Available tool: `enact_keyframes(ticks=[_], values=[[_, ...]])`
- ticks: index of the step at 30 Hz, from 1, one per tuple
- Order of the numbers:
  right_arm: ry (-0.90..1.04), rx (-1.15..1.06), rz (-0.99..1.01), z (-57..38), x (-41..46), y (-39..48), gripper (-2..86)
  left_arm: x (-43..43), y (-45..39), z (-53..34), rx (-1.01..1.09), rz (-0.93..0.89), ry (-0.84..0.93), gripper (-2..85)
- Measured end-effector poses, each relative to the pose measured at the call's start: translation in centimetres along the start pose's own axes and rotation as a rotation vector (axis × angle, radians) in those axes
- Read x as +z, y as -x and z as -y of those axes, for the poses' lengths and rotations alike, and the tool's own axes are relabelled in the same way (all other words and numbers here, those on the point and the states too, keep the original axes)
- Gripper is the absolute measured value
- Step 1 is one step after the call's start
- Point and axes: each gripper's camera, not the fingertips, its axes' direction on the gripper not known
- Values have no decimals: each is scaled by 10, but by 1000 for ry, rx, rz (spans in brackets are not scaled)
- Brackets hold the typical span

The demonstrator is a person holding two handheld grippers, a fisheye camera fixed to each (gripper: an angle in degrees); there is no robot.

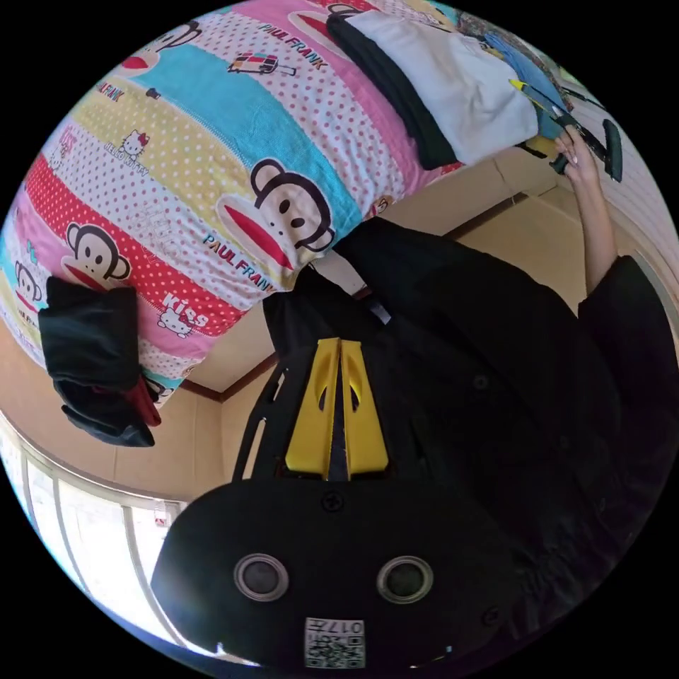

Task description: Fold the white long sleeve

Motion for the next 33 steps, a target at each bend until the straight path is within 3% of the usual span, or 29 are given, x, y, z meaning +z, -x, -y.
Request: enact_keyframes(ticks=[1,4,8,10,12,14,18,25,27,29,31,33], values=[[-32,-98,158,-4,-16,37,46,0,9,-1,-29,-34,-48,-9],[33,-369,344,-16,-21,149,38,-7,31,-6,-63,-232,-230,-5],[136,-469,580,-36,18,244,32,-14,78,-19,-133,-525,-572,29],[368,-523,702,-49,68,284,33,-3,102,-21,-191,-621,-658,55],[468,-565,738,-54,81,299,39,15,122,-18,-239,-689,-699,73],[426,-554,668,-45,76,296,50,40,141,-6,-274,-711,-709,85],[364,-525,320,20,83,269,69,74,159,36,-295,-648,-680,97],[421,-447,-137,133,151,205,78,138,198,209,-264,-596,-643,121],[486,-421,-196,143,174,190,78,165,196,256,-267,-488,-579,126],[543,-342,-223,146,188,174,78,224,181,310,-275,-433,-383,137],[513,-278,-140,139,179,170,75,238,166,304,-324,-366,-441,99],[441,-265,-68,129,157,178,74,254,156,289,-286,-529,-498,30]])
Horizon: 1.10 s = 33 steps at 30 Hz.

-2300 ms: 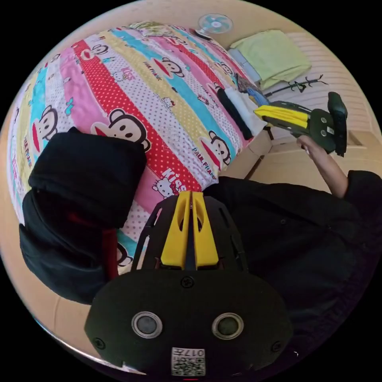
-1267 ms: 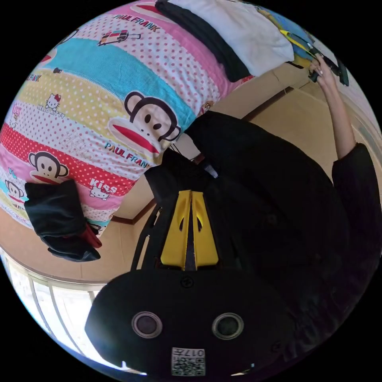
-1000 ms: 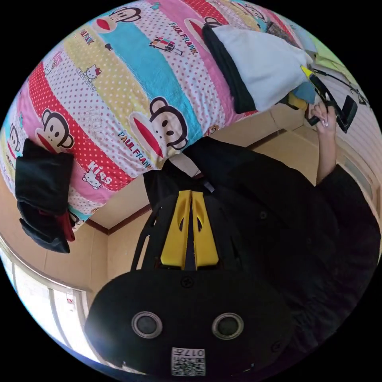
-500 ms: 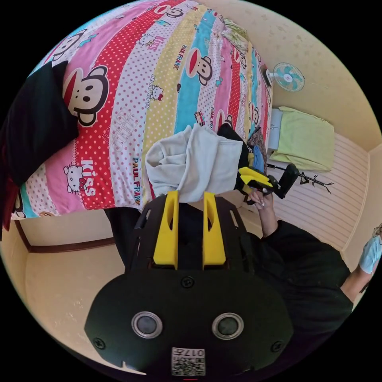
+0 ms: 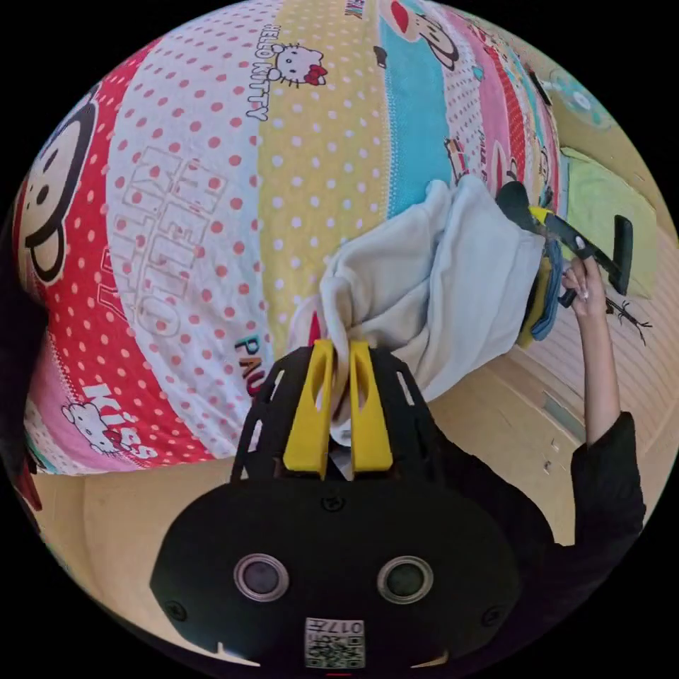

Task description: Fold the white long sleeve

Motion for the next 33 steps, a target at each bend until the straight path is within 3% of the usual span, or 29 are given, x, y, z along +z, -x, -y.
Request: enact_keyframes(ticks=[3,10,14,16,18,20,23,26,29,32,33], values=[[-125,-26,121,-35,-38,20,74,-30,-3,-69,96,-259,-227,0],[-371,-276,474,-107,-132,53,72,-155,-135,-235,821,-548,-520,-7],[-328,-502,780,-136,-139,94,58,-216,-191,-307,1149,-630,-629,-6],[-230,-786,945,-170,-141,156,50,-237,-198,-337,1216,-636,-701,-6],[-220,-904,949,-195,-150,189,52,-256,-204,-375,1359,-649,-738,-5],[-311,-887,939,-205,-168,196,61,-278,-212,-435,1640,-779,-729,-2],[-529,-767,819,-198,-206,191,94,-295,-221,-501,1900,-977,-705,1],[-715,-709,718,-172,-252,198,157,-301,-236,-550,1999,-1047,-692,2],[-891,-632,822,-135,-297,197,191,-293,-251,-586,2048,-1070,-662,3],[-830,-589,942,-77,-318,206,219,-279,-256,-608,2095,-1163,-604,3],[-704,-617,967,-49,-313,220,229,-275,-256,-610,2094,-1184,-598,3]])
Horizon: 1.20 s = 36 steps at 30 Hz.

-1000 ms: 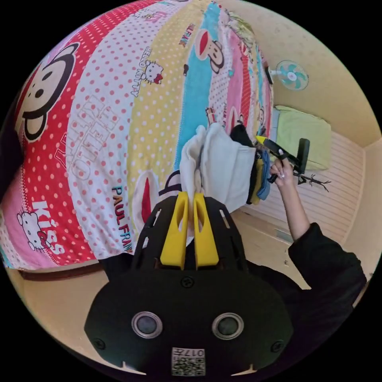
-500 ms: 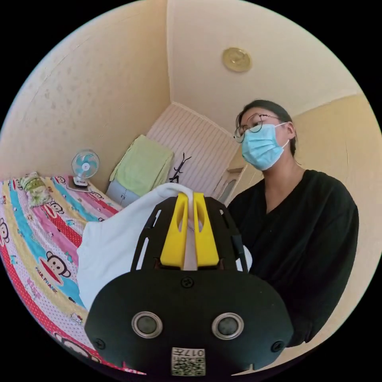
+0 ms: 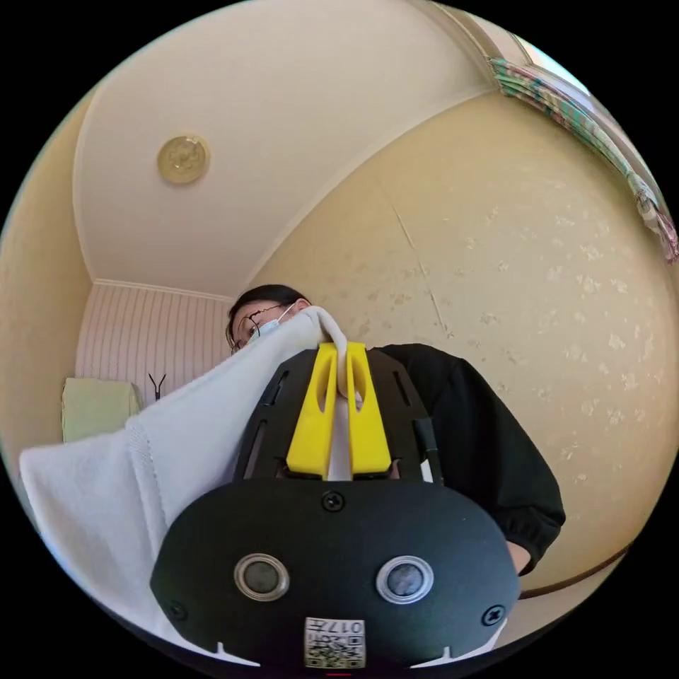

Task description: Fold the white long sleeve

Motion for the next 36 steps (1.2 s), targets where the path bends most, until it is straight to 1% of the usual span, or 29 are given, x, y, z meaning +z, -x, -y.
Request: enact_keyframes(ticks=[1,2,4,5,7,9,10,11,12,13,14,16,17,18,19,20,21,22,23,24,25,26,27,28,29,31,33,35,36], values=[[154,53,56,9,30,-21,237,6,-3,-5,-10,-19,-24,3],[246,84,87,9,48,-34,240,13,-4,-11,-32,-33,-46,3],[560,241,226,-18,119,-81,248,23,-3,-21,-71,-56,-75,3],[620,279,283,-31,134,-90,249,32,-2,-27,-95,-77,-81,3],[791,454,672,-96,187,-114,245,44,0,-33,-120,-100,-97,3],[794,562,799,-140,208,-121,232,53,2,-35,-135,-102,-114,3],[765,587,818,-157,214,-121,216,58,5,-34,-149,-97,-112,3],[738,581,838,-161,214,-120,177,61,8,-32,-165,-82,-100,3],[649,549,892,-161,208,-118,99,62,10,-31,-175,-69,-93,3],[554,508,873,-152,196,-116,87,63,14,-28,-196,-42,-77,2],[508,490,841,-146,188,-116,81,64,17,-25,-204,-30,-69,2],[382,411,705,-112,155,-107,67,65,19,-18,-200,-9,-60,2],[354,380,659,-101,145,-102,65,63,20,-12,-206,32,-43,1],[295,305,539,-77,123,-87,60,62,21,-8,-212,67,-32,1],[244,237,397,-52,100,-66,56,57,20,0,-225,152,-10,0],[220,211,319,-40,88,-54,55,49,18,9,-241,250,8,-2],[160,140,150,-17,65,-21,52,45,16,13,-246,302,15,-3],[87,44,-18,0,45,21,50,36,12,21,-255,409,26,-4],[46,-9,-93,6,37,44,50,27,7,27,-270,510,31,-5],[-56,-116,-214,12,23,91,48,21,4,29,-273,560,27,-6],[-177,-218,-300,9,12,136,47,12,-1,32,-292,678,33,-6],[-235,-267,-338,6,8,157,46,4,-2,32,-354,827,63,-6],[-320,-344,-423,-2,6,190,45,0,-1,31,-392,911,77,-7],[-360,-368,-525,-7,10,211,43,-6,5,28,-458,1075,109,-7],[-365,-360,-577,-7,15,218,43,-7,20,23,-517,1217,170,-7],[-351,-326,-756,-8,41,239,41,-4,55,14,-587,1330,224,-7],[-389,-365,-847,-21,56,261,40,-4,82,10,-598,1347,153,-7],[-475,-416,-840,-43,61,284,39,-7,98,15,-534,1321,-21,-7],[-543,-439,-803,-60,62,299,38,-6,100,18,-508,1317,-56,-7]])
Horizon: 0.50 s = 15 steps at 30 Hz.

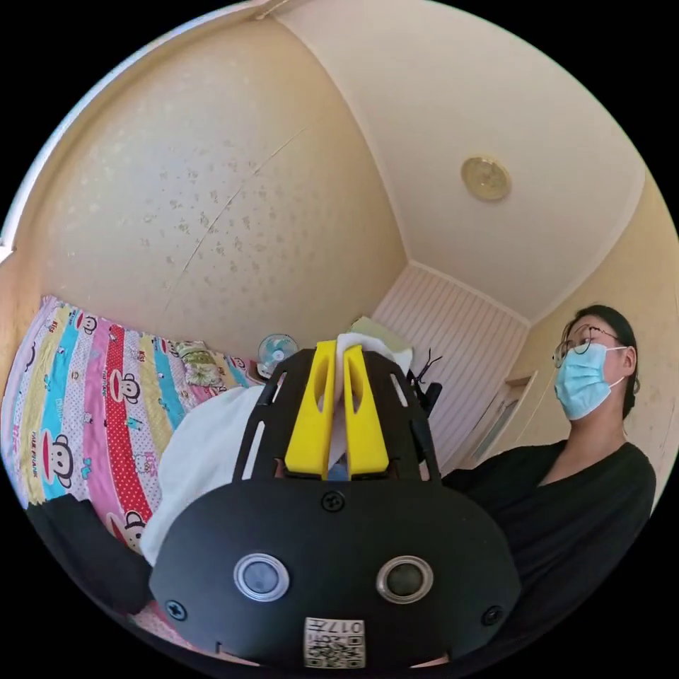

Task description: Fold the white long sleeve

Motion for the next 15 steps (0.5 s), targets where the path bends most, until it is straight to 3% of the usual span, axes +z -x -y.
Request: enact_keyframes(ticks=[8,11,15], values=[[-222,-90,-37,-6,-86,87,35,-2,-119,48,360,213,-275,-7],[-97,-19,-38,11,-76,89,34,-1,-125,68,292,276,-357,-7],[228,112,-57,10,-9,43,38,12,-79,90,130,362,-377,-7]])
